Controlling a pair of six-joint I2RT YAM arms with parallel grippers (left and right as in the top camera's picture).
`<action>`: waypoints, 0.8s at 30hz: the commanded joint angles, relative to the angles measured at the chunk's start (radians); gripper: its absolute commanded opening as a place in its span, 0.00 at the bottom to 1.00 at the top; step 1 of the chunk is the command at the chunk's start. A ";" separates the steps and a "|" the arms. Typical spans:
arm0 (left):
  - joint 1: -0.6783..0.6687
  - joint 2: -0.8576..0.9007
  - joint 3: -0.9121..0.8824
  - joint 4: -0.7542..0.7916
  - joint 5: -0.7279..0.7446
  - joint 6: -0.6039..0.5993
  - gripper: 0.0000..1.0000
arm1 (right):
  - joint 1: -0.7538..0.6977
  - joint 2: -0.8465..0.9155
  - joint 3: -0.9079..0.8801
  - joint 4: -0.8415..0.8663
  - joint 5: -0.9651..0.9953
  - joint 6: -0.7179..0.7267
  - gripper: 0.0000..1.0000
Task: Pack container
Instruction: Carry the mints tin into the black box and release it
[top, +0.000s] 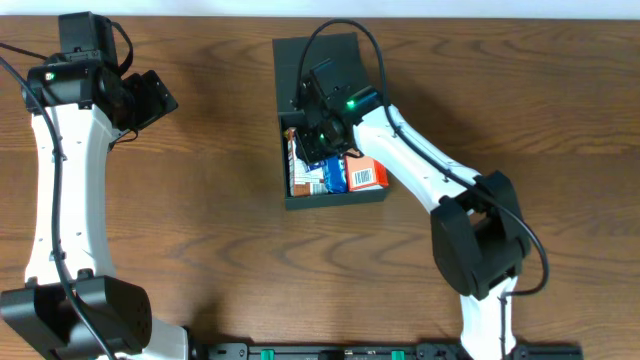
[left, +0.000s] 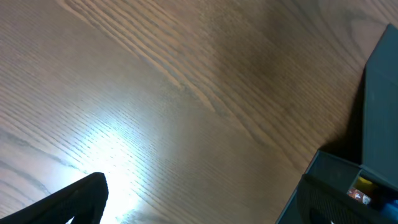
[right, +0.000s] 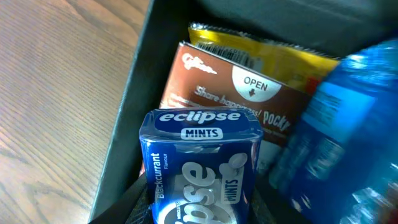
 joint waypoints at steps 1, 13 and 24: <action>0.003 -0.005 0.020 -0.004 0.003 0.003 0.98 | 0.013 0.031 0.012 -0.003 -0.001 0.012 0.01; 0.003 -0.005 0.020 -0.004 0.003 0.003 0.98 | 0.008 0.032 0.026 -0.004 -0.045 0.144 0.26; 0.003 -0.005 0.020 -0.005 0.004 0.003 0.98 | 0.004 0.032 0.098 -0.051 -0.060 0.262 0.56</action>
